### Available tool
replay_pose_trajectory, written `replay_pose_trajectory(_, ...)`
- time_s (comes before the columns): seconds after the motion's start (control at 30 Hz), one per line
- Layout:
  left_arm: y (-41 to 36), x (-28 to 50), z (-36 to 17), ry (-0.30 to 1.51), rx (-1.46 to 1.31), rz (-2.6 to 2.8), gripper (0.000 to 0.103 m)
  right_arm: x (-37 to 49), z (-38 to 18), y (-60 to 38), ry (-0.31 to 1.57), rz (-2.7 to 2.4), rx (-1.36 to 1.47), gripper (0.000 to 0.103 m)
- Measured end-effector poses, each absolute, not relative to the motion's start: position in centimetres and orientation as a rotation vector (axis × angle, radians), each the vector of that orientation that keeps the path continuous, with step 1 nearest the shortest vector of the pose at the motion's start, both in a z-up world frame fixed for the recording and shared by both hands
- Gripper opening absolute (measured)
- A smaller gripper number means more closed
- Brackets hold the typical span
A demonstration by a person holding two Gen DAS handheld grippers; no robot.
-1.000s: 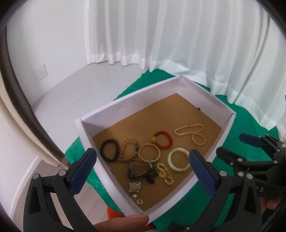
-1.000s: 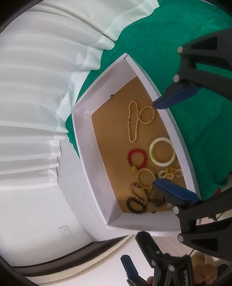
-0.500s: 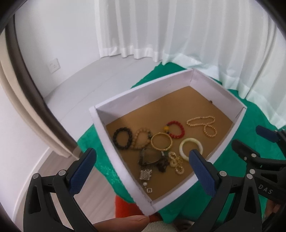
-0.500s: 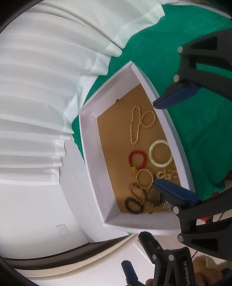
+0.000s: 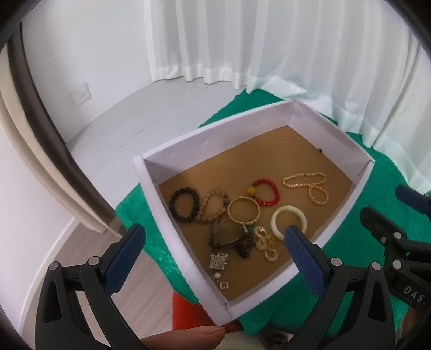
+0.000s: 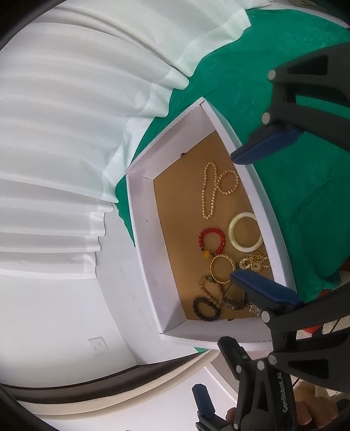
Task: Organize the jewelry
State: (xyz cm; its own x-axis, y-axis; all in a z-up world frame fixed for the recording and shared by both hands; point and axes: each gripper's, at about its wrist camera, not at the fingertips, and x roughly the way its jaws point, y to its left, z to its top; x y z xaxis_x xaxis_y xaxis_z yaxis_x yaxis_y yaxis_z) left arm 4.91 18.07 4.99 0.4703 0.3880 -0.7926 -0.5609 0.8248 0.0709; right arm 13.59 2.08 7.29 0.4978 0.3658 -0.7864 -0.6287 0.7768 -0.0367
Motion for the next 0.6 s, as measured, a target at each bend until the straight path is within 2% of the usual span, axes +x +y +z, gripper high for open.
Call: replay_pose_trajectory(0.6,18.21,4.81,5.54,0.876,-0.187,0.615,0.102,14.10,6.43,2.73,0.923,0.620,-0.350,0.082)
